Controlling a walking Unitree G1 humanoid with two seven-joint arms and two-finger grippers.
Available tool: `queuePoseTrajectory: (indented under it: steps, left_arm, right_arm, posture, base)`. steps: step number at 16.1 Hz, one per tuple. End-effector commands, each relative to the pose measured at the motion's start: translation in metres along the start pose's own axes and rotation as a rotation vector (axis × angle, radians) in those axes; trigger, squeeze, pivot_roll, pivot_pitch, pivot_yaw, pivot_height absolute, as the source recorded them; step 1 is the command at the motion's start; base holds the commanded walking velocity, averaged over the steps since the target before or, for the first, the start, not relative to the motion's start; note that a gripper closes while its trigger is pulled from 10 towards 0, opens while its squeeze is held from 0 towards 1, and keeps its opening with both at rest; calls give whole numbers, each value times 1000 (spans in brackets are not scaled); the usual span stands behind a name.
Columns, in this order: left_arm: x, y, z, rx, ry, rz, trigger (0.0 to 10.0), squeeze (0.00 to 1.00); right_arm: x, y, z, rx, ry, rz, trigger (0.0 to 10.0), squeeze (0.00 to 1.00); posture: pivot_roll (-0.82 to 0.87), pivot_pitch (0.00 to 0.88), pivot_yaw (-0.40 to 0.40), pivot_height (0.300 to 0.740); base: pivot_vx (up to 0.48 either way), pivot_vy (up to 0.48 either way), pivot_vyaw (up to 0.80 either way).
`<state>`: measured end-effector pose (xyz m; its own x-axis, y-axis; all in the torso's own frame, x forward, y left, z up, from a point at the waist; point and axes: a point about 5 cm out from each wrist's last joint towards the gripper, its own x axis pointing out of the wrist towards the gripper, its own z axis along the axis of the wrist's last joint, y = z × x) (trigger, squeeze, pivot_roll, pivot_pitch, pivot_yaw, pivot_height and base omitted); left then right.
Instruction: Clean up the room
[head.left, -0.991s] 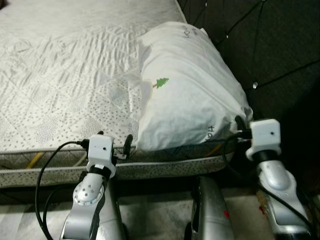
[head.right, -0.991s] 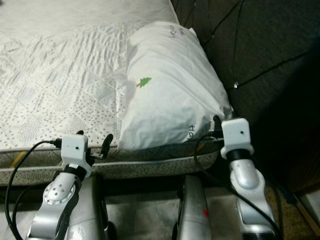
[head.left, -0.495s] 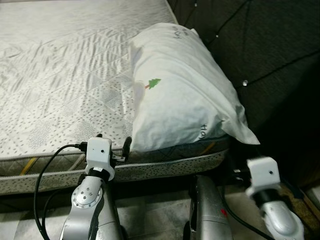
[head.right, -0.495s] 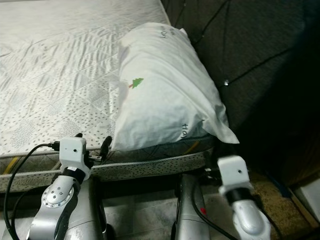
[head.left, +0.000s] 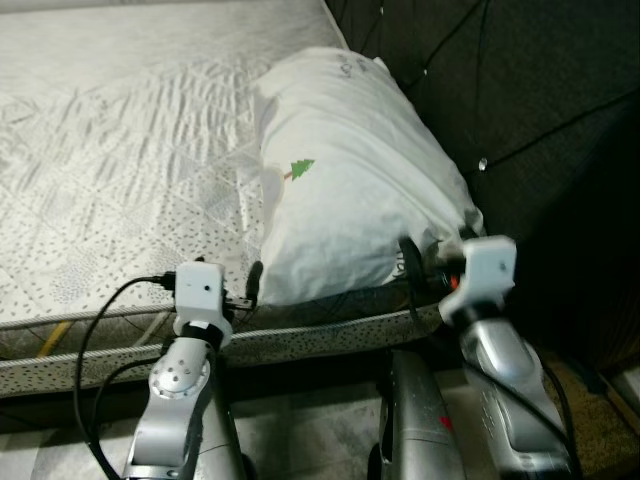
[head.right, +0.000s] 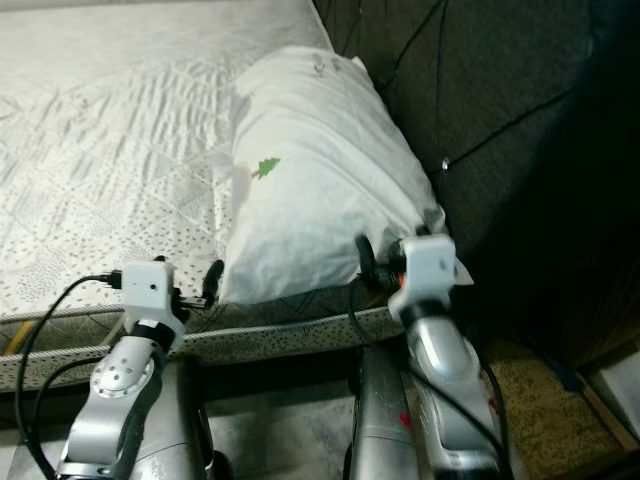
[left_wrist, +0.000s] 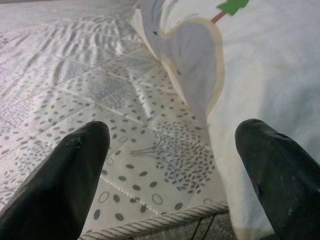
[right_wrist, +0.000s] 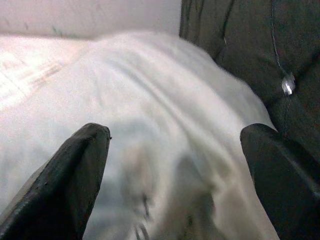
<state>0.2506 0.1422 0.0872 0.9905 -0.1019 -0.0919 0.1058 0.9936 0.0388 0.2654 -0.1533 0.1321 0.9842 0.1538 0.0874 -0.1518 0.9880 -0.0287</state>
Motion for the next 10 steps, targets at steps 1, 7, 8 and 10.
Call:
queuePoseTrajectory:
  steps: [1,7,8,10]
  left_arm:
    - [0,-1,0,9,0,2,10000,0]
    - [-2,-6,-8,-3,18,2,10000,0]
    - [0,-7,-6,-5,9,4,10000,0]
    - [5,-4,-2,1,-8,15,10000,0]
  right_arm:
    - [0,-4,-5,21,33,-15,10000,0]
    - [11,-7,-8,41,51,-20,10000,0]
    - [14,-6,-6,31,44,-13,10000,0]
    - [17,-8,-5,24,40,-18,10000,0]
  posture:
    - [-21,3,1,547]
    - [-18,0,-14,615]
    - [-15,0,-16,628]
    - [-9,0,-21,642]
  base:
    - [0,0,0]
    - [0,0,0]
    - [0,0,0]
    - [0,0,0]
